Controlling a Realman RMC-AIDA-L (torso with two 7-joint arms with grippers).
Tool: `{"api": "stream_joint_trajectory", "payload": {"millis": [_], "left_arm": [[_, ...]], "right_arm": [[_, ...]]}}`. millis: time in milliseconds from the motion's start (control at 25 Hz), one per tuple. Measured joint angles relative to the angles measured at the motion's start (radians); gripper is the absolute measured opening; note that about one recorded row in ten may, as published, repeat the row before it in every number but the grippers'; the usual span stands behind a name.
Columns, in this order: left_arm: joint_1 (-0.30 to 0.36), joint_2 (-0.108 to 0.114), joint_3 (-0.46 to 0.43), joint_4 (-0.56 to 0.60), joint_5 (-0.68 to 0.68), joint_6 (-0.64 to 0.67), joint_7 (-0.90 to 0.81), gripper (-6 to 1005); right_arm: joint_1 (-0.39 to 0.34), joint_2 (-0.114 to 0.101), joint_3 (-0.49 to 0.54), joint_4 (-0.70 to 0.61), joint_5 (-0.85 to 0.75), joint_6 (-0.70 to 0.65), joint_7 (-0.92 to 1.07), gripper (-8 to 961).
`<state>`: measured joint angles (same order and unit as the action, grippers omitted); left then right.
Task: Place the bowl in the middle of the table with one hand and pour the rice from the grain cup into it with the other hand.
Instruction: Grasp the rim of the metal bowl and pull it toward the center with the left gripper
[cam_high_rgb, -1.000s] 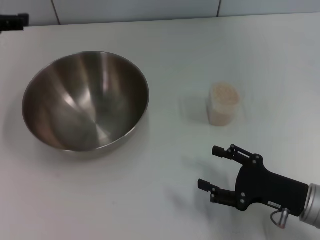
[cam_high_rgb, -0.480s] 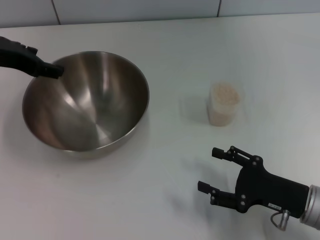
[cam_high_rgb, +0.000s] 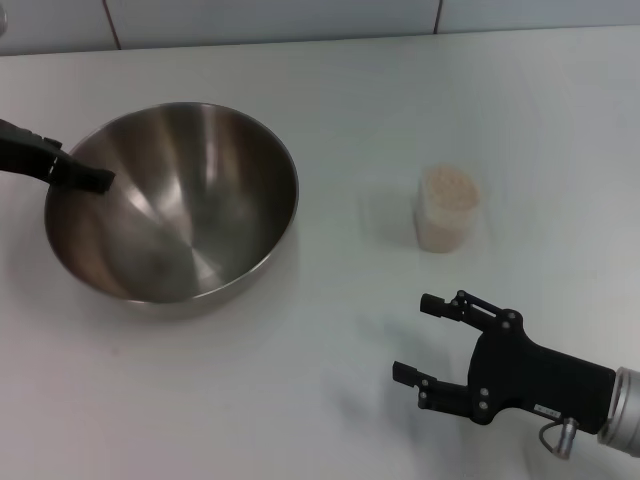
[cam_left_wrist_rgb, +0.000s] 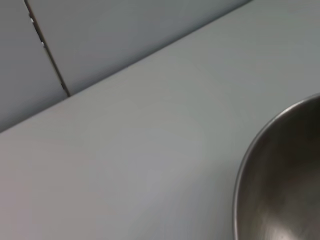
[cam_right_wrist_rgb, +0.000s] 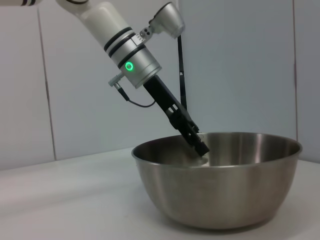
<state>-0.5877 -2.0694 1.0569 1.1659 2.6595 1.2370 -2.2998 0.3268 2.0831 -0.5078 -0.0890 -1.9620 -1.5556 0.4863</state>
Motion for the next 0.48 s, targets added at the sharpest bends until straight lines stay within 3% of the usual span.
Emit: {"api": "stream_joint_trajectory", "payload": {"millis": [160, 480], "left_arm": [[-0.001, 0.0, 0.002, -0.003, 0.0, -0.004, 0.0, 812], [-0.004, 0.0, 0.0, -0.025, 0.002, -0.01, 0.04, 698]], "right_arm": [[0.002, 0.0, 0.0, 0.0, 0.0, 0.002, 0.0, 792], [0.007, 0.0, -0.001, 0.0, 0.0, 0.008, 0.0, 789]]}}
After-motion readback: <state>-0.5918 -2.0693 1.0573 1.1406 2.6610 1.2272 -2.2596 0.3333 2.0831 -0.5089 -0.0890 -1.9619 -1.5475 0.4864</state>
